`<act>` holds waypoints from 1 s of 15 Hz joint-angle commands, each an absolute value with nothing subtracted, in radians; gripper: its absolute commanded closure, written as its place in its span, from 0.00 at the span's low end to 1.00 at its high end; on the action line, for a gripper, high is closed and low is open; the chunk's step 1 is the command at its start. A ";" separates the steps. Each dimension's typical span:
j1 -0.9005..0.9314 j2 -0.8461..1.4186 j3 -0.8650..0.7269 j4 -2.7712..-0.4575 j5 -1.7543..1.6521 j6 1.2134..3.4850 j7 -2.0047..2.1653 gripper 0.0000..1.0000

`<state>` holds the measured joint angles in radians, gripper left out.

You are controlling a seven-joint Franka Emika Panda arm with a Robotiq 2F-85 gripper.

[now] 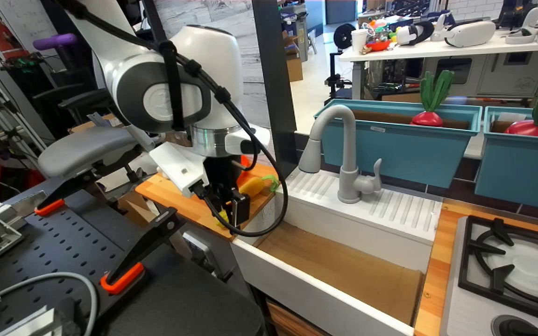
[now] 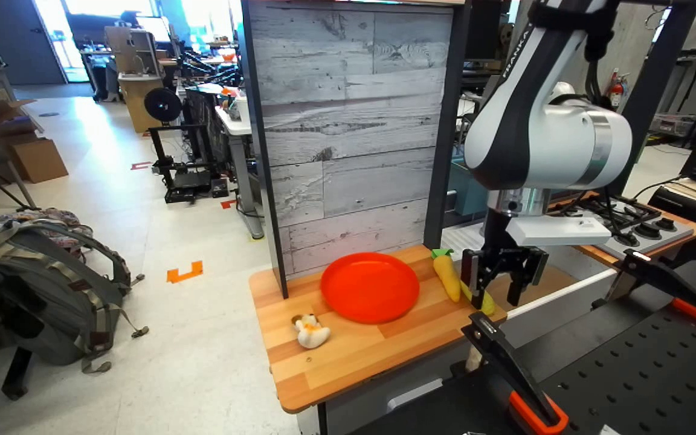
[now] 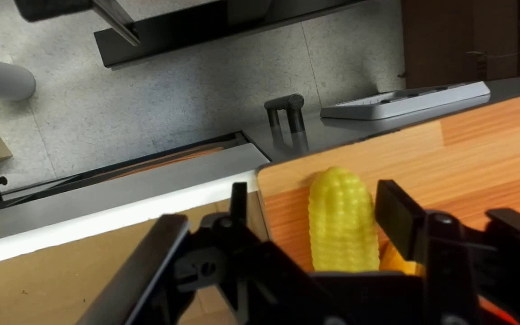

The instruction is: Put the yellow object on the plate

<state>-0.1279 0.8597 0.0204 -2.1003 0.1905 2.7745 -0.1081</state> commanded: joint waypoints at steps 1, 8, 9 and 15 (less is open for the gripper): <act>-0.134 0.894 0.023 -2.062 0.157 2.788 -0.092 0.58; -0.201 0.782 0.082 -2.136 0.181 2.792 -0.139 0.92; -0.207 0.760 0.091 -2.148 0.182 2.792 -0.142 0.92; -0.221 0.634 0.193 -2.210 0.204 2.769 -0.177 0.92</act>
